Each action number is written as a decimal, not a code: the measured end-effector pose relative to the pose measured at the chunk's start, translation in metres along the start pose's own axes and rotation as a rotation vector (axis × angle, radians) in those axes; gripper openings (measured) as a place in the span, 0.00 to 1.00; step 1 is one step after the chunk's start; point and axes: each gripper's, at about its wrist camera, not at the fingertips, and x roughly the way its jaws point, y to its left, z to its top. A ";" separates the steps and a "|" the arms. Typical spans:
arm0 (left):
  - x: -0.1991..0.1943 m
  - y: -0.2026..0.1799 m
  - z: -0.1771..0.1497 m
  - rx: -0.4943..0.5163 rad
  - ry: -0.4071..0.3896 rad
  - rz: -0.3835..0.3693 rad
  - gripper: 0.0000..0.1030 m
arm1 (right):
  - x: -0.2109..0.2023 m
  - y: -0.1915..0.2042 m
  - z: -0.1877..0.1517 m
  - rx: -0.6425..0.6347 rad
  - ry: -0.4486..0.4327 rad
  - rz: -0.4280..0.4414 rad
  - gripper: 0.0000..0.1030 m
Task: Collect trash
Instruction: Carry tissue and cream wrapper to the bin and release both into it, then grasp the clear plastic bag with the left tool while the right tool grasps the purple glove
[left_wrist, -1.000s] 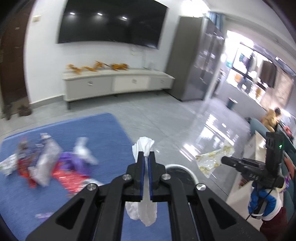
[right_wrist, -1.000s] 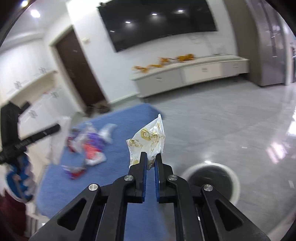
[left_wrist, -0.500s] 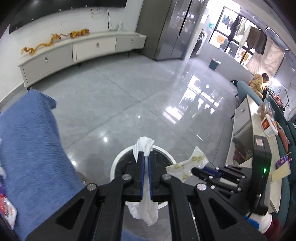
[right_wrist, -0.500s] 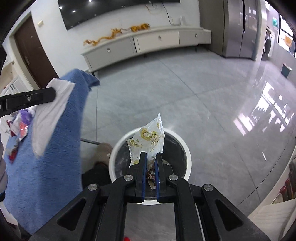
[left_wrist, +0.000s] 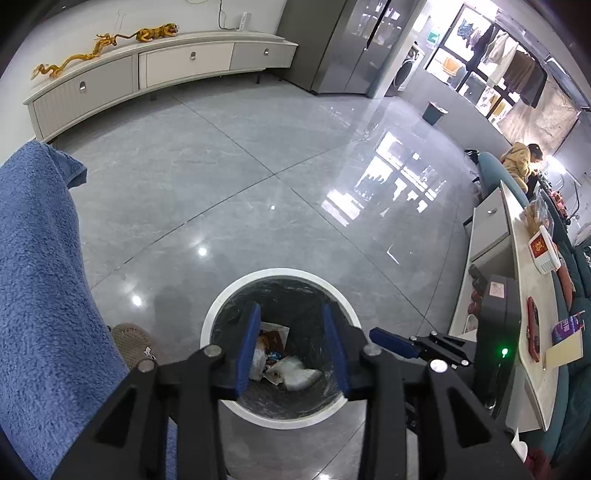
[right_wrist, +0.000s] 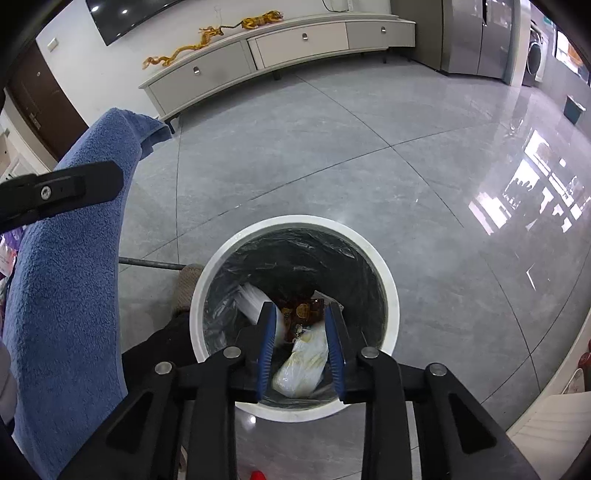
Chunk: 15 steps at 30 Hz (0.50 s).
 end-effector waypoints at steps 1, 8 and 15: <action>-0.005 0.001 -0.001 0.000 -0.011 0.003 0.34 | -0.002 0.001 0.000 -0.001 -0.003 0.000 0.26; -0.060 0.006 -0.012 0.025 -0.116 0.050 0.34 | -0.045 0.018 0.014 -0.038 -0.094 0.014 0.26; -0.135 0.021 -0.032 0.028 -0.254 0.104 0.49 | -0.097 0.064 0.029 -0.119 -0.207 0.050 0.30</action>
